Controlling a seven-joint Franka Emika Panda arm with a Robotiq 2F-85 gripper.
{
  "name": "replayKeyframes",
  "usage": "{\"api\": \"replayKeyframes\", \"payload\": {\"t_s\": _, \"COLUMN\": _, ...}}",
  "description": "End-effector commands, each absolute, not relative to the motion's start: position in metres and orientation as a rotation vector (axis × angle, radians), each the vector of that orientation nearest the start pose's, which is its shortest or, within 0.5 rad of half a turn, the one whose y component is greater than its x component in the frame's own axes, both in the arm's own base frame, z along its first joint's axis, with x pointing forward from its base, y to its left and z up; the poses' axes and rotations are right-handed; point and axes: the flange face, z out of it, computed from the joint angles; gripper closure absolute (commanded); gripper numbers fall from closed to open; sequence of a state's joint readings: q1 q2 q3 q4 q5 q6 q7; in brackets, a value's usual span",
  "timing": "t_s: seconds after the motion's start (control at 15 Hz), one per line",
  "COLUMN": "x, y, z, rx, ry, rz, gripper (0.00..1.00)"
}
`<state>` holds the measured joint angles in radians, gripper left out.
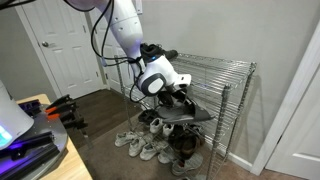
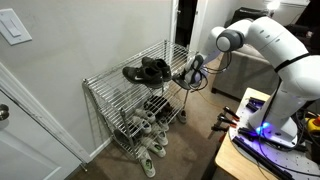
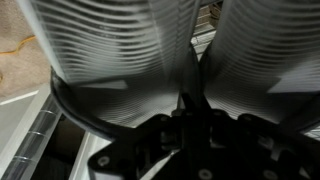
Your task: Remove the pair of grey slippers from the top rack and put them on the second rack from the top
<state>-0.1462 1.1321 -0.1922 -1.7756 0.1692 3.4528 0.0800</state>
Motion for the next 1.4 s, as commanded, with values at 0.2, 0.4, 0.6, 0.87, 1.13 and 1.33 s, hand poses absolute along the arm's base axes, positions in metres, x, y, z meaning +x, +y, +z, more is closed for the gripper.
{"api": "replayKeyframes", "payload": {"t_s": 0.2, "x": 0.586, "y": -0.224, "z": 0.003, "rx": -3.184, "ry": 0.718, "rz": -0.927, "gripper": 0.96}}
{"api": "replayKeyframes", "payload": {"t_s": 0.4, "x": 0.598, "y": -0.232, "z": 0.003, "rx": -3.216, "ry": 0.698, "rz": -0.988, "gripper": 0.96}}
{"api": "replayKeyframes", "payload": {"t_s": 0.6, "x": 0.598, "y": -0.234, "z": 0.001, "rx": -3.241, "ry": 0.686, "rz": -1.004, "gripper": 0.96}}
{"api": "replayKeyframes", "payload": {"t_s": 0.87, "x": 0.589, "y": -0.231, "z": -0.001, "rx": -3.221, "ry": 0.678, "rz": -0.949, "gripper": 0.96}}
{"api": "replayKeyframes", "payload": {"t_s": 1.13, "x": 0.603, "y": -0.235, "z": 0.004, "rx": -3.180, "ry": 0.695, "rz": -1.008, "gripper": 0.96}}
{"api": "replayKeyframes", "payload": {"t_s": 1.33, "x": 0.616, "y": -0.245, "z": 0.012, "rx": -3.154, "ry": 0.724, "rz": -1.079, "gripper": 0.96}}
